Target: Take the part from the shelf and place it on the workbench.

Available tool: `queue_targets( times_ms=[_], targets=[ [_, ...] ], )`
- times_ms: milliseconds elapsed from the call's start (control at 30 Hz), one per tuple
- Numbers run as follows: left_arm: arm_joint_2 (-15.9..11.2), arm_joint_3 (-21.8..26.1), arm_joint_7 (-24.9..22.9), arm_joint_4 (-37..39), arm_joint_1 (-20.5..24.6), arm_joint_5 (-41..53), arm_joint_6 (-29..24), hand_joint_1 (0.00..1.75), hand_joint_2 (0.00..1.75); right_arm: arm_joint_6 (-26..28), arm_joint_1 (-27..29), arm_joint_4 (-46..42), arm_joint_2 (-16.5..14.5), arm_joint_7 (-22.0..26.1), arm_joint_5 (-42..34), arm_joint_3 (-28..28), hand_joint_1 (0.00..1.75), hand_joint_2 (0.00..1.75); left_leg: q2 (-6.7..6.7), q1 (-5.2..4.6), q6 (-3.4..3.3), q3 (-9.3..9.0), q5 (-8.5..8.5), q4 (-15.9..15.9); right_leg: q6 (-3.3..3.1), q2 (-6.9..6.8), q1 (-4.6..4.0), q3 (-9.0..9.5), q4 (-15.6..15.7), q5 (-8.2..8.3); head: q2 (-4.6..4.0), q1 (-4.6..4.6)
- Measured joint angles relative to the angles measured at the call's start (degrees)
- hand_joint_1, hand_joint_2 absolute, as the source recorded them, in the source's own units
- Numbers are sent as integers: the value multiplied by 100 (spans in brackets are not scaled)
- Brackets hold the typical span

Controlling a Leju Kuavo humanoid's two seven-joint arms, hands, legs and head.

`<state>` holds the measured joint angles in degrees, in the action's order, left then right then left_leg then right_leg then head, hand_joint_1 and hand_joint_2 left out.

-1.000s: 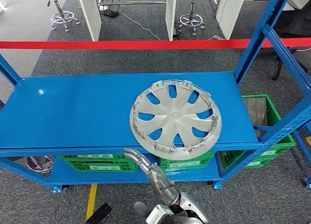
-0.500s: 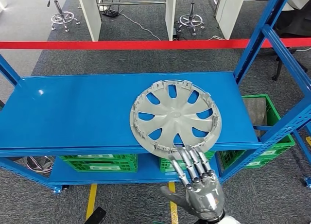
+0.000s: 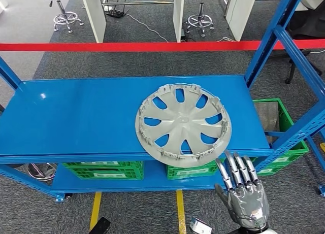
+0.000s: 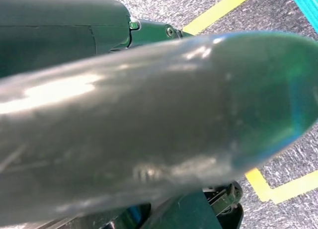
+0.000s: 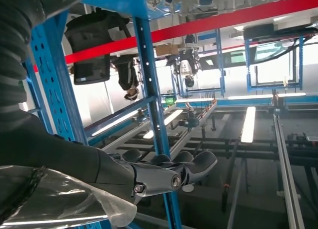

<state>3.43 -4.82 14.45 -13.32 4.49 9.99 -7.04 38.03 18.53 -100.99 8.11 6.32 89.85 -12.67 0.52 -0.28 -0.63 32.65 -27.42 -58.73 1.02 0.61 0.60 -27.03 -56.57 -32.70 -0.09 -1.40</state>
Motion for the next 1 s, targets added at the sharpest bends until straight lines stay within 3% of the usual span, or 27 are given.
queue_targets(
  times_ms=[100,267,367,633,1000],
  targets=[
    [15,16,-2,1,-2,1,3,0,0,-56,1,3,42,-293,2,-21,0,175,0,1,0,0,0,1,0,0,-1,-15,0,-1,0,0],
    [25,56,-50,1,-20,46,46,0,0,-327,-128,67,487,-2010,-3,-644,0,175,1,0,0,0,0,1,0,-1,1,-19,0,-1,0,2],
    [23,66,-63,2,-40,81,64,0,0,-364,-209,203,681,-2451,-152,-1054,0,175,1,-3,0,1,0,1,1,-1,2,-12,0,-1,0,1],
    [10,98,-84,16,-75,152,107,0,0,-508,-668,898,793,-2231,-909,-1297,0,175,0,-2,0,-1,2,0,0,0,1,23,0,2,0,0],
    [-9,122,-144,19,-105,269,122,0,0,-671,-1044,1698,791,-1889,-893,-1182,0,175,1,-2,0,0,2,0,0,-1,1,30,-1,1,0,1]
  ],
)
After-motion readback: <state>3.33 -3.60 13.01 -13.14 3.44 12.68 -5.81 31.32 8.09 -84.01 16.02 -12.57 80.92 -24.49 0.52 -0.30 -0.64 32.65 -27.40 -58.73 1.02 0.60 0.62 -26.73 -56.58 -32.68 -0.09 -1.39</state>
